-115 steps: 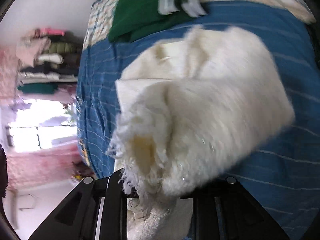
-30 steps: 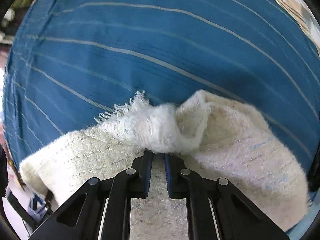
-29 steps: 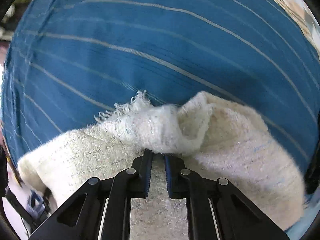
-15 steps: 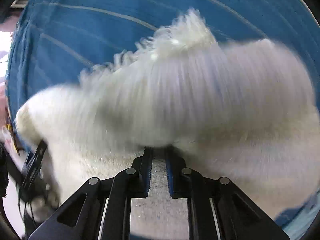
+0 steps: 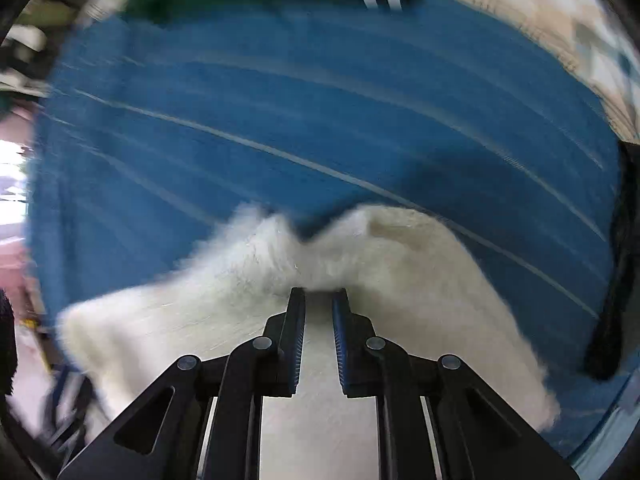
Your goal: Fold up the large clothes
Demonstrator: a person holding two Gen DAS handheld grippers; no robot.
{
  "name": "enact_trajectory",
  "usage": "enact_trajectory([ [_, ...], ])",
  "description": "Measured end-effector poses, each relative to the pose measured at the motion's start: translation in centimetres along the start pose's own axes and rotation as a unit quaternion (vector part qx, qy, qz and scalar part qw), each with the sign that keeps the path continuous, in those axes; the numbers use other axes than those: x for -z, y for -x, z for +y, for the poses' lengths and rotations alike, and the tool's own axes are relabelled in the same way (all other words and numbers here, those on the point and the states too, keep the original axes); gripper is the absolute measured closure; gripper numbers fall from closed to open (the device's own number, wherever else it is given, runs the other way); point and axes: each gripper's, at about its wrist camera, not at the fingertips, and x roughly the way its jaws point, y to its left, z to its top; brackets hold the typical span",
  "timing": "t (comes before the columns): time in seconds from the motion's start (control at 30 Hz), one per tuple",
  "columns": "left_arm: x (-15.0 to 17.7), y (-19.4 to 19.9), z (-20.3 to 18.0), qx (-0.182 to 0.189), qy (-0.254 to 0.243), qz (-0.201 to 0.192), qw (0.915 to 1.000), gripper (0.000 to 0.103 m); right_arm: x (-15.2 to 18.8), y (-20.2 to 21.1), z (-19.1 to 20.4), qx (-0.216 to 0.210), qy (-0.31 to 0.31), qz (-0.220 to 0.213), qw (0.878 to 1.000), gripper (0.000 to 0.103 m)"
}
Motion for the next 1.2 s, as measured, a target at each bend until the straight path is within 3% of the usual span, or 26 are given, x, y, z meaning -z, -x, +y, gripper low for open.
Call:
enact_trajectory([
  [0.03, -0.4, -0.9, -1.5, -0.002, -0.011, 0.006, 0.9999, 0.000, -0.5, -2.3, -0.3, -0.006, 0.002, 0.015, 1.000, 0.092],
  [0.1, -0.7, -1.8, -3.4, -0.014, -0.032, 0.019, 0.9992, 0.000, -1.5, -1.2, 0.2, -0.001, 0.007, 0.022, 1.000, 0.092],
  [0.2, 0.0, -0.2, -5.1, -0.004, -0.064, 0.001, 0.9979, 0.000, -0.7, 3.3, -0.9, -0.026, -0.001, -0.003, 1.000, 0.088],
  [0.27, 0.9, 0.1, -6.0, -0.007, -0.086, 0.004, 0.9963, 0.000, 2.0, 7.6, -3.8, -0.039, -0.015, -0.039, 0.998, 0.085],
  [0.33, 2.1, -0.9, -7.2, -0.012, -0.102, 0.024, 0.9945, 0.000, 5.5, 10.3, -6.5, -0.065, -0.047, -0.065, 0.995, 0.061],
  [0.37, 2.9, -2.1, -7.6, -0.021, -0.107, 0.038, 0.9933, 0.000, 6.3, 10.2, -8.9, -0.077, -0.069, -0.073, 0.992, 0.037],
  [0.4, 3.5, -3.5, -7.7, -0.029, -0.107, 0.049, 0.9926, 0.000, 8.0, 10.5, -11.1, -0.093, -0.094, -0.082, 0.988, 0.025],
  [0.47, 3.9, -4.9, -7.0, -0.012, -0.083, 0.051, 0.9952, 0.000, 12.6, 9.5, -15.1, -0.131, -0.151, -0.090, 0.976, 0.025],
  [0.53, 3.7, -4.9, -6.3, 0.004, -0.063, 0.057, 0.9964, 0.000, 14.9, 6.2, -18.2, -0.169, -0.197, -0.083, 0.962, 0.025],
  [0.63, 3.7, -4.5, -6.1, 0.005, -0.063, 0.056, 0.9964, 0.000, 18.0, 0.4, -19.9, -0.234, -0.242, -0.085, 0.938, 0.025],
  [0.73, 3.6, -4.7, -5.8, 0.007, -0.066, 0.054, 0.9963, 0.000, 17.3, -4.8, -20.5, -0.313, -0.268, -0.104, 0.905, 0.025],
  [0.83, 3.6, -5.3, -5.7, 0.008, -0.072, 0.058, 0.9957, 0.000, 15.2, -8.0, -19.1, -0.375, -0.277, -0.149, 0.872, 0.023],
  [1.03, 2.7, -5.6, -6.7, 0.006, -0.087, 0.056, 0.9946, 0.000, 11.6, -7.9, -17.3, -0.403, -0.250, -0.181, 0.862, 0.027],
  [1.1, 2.6, -5.8, -6.8, 0.007, -0.090, 0.053, 0.9945, 0.000, 10.8, -7.8, -16.1, -0.413, -0.244, -0.188, 0.857, 0.064],
  [1.2, 2.3, -5.8, -7.2, 0.004, -0.095, 0.047, 0.9943, 0.000, 11.0, -5.4, -16.3, -0.420, -0.236, -0.206, 0.852, 0.069],
])
